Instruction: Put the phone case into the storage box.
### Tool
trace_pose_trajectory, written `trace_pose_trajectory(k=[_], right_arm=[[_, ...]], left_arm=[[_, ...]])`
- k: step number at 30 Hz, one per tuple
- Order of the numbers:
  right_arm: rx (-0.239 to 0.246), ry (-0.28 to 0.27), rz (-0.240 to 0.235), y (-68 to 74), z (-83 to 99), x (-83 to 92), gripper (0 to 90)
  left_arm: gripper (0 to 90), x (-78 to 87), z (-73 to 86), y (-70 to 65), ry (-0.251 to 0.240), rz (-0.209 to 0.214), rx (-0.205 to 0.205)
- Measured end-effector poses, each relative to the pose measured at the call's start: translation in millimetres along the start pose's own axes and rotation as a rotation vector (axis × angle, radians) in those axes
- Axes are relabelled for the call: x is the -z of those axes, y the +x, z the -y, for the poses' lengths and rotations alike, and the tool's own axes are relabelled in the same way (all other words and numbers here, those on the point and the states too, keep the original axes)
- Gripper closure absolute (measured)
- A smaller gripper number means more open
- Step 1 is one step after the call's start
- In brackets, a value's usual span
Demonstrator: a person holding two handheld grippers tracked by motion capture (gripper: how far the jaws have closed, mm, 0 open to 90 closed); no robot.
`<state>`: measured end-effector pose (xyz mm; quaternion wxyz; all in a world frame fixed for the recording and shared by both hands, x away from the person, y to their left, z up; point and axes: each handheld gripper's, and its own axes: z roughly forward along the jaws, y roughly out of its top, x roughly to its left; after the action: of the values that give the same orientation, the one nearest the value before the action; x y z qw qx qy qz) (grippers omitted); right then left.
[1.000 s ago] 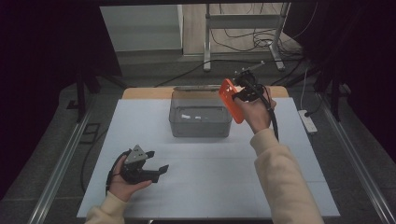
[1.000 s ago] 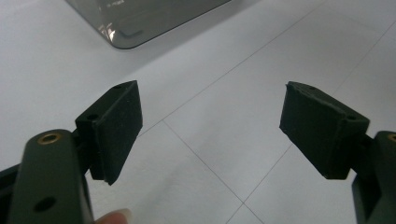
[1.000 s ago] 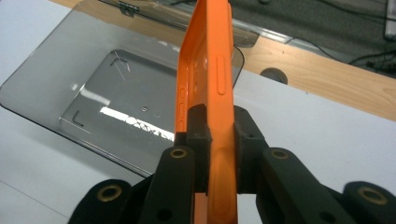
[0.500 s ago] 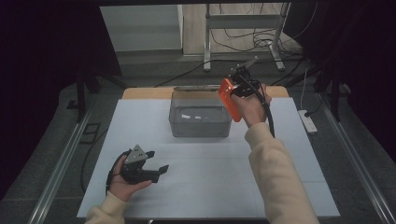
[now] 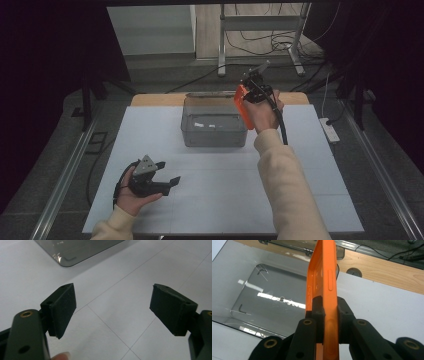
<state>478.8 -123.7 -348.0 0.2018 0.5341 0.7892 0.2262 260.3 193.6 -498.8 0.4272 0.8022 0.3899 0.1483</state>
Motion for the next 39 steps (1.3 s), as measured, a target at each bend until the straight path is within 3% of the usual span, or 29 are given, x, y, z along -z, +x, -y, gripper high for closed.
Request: trace_pose_trajectory(k=[39], right_arm=[[-0.032, -0.012, 0.038, 13.0, -9.7, -16.9, 80.2]], left_arm=[[20.8, 1.7, -0.1, 0.7, -0.008, 0.003, -0.001]])
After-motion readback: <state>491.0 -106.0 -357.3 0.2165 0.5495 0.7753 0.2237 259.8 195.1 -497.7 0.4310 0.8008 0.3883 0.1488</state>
